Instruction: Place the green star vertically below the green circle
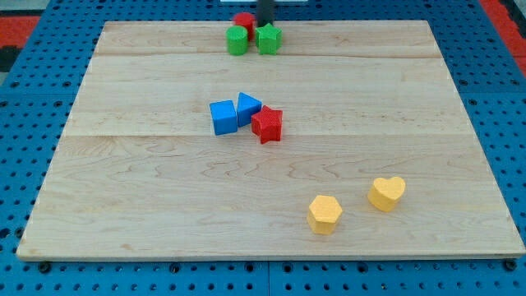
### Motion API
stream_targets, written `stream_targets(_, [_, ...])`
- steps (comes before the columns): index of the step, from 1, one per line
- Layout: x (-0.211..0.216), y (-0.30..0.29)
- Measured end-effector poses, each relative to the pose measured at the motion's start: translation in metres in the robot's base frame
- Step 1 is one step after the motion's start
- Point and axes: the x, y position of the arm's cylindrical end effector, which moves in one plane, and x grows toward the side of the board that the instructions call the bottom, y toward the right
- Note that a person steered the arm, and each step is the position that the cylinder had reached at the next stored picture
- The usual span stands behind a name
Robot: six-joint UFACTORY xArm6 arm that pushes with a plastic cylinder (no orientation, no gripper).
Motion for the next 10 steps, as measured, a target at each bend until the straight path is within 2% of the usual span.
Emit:
stream_targets(1, [0.060, -0.006])
stream_targets(2, [0.070, -0.006])
stream_targets(3, [0.029, -0.005])
stream_targets(4, [0.011, 0.000])
stream_targets(5, [0.031, 0.062])
stream_targets(6, [0.057, 0.015])
stream_targets(7, [0.046, -0.016])
stream_targets(8, [0.097, -0.032])
stream_targets(10, [0.126, -0.026])
